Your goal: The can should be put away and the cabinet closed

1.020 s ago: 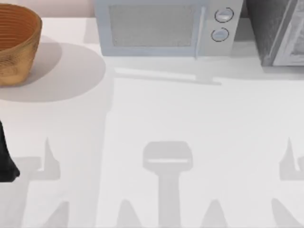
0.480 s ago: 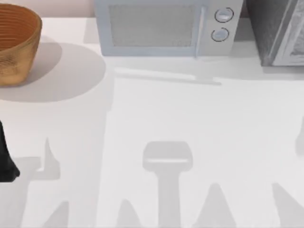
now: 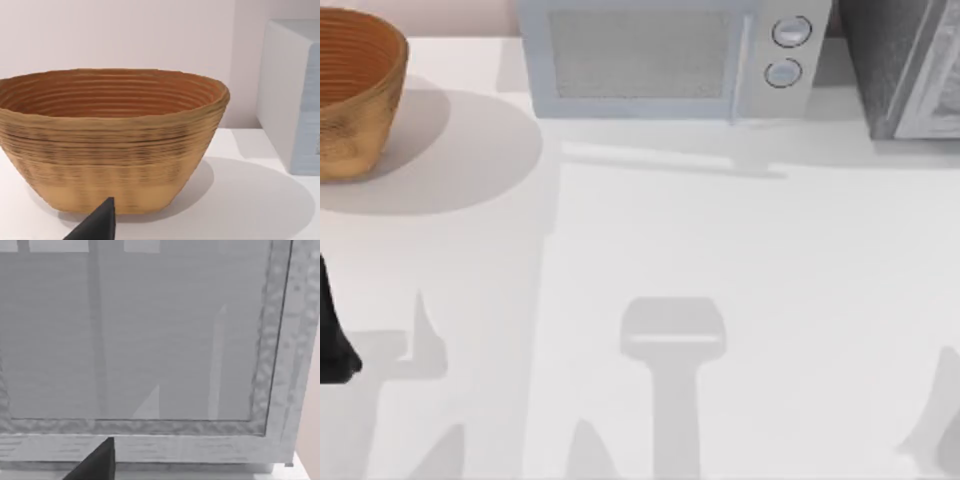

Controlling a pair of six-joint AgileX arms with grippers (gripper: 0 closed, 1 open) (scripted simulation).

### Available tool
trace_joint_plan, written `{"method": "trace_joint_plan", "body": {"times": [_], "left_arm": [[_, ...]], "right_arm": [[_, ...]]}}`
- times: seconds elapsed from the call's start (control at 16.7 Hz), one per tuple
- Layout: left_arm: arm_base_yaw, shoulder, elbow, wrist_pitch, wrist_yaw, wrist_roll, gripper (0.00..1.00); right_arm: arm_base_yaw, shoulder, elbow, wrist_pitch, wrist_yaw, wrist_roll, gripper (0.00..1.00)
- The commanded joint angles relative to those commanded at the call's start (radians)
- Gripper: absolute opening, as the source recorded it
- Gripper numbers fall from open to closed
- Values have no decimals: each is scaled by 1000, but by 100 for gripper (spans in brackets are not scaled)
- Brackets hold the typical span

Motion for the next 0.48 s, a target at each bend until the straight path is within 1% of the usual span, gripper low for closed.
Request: {"method": "trace_joint_plan", "body": {"times": [0.12,0.24,0.36,0.48], "left_arm": [[0,0,0,0,0,0,100],[0,0,0,0,0,0,100],[0,0,0,0,0,0,100],[0,0,0,0,0,0,100]], "right_arm": [[-79,121,27,94,-78,3,100],[-133,200,45,154,-131,5,100],[-159,236,54,181,-157,6,100],[-161,239,54,182,-159,7,100]]}}
